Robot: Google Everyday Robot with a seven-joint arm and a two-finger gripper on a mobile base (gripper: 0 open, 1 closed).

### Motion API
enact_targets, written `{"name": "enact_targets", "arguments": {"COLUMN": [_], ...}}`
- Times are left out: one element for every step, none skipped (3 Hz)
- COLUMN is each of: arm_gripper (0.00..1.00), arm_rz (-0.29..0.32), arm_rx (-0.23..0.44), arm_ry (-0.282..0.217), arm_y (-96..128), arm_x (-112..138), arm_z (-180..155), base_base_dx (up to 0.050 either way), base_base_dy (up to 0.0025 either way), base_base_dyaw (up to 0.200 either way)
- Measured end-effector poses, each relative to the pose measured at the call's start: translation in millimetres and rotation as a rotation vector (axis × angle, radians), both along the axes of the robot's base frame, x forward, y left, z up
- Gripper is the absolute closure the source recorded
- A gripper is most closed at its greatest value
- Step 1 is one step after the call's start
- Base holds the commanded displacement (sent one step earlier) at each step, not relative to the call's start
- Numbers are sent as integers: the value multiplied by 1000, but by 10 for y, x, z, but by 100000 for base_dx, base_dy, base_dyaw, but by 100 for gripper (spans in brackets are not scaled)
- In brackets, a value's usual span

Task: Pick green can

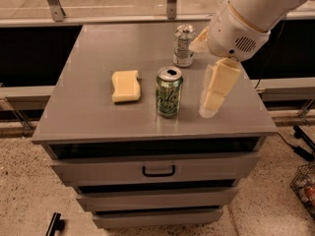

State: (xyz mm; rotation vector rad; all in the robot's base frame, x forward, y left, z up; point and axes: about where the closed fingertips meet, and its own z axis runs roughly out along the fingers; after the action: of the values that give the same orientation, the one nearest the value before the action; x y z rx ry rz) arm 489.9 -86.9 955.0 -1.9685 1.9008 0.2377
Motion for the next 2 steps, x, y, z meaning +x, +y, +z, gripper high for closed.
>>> {"name": "enact_targets", "arguments": {"arm_gripper": [0, 0], "arm_rz": [3, -4], "arm_rx": [25, 118], "arm_ry": [10, 13], "arm_y": [19, 23], "arm_x": [-5, 79], "arm_z": [-25, -97], "base_base_dx": [0, 0], "base_base_dy": [0, 0], "base_base_dyaw": [0, 0]}}
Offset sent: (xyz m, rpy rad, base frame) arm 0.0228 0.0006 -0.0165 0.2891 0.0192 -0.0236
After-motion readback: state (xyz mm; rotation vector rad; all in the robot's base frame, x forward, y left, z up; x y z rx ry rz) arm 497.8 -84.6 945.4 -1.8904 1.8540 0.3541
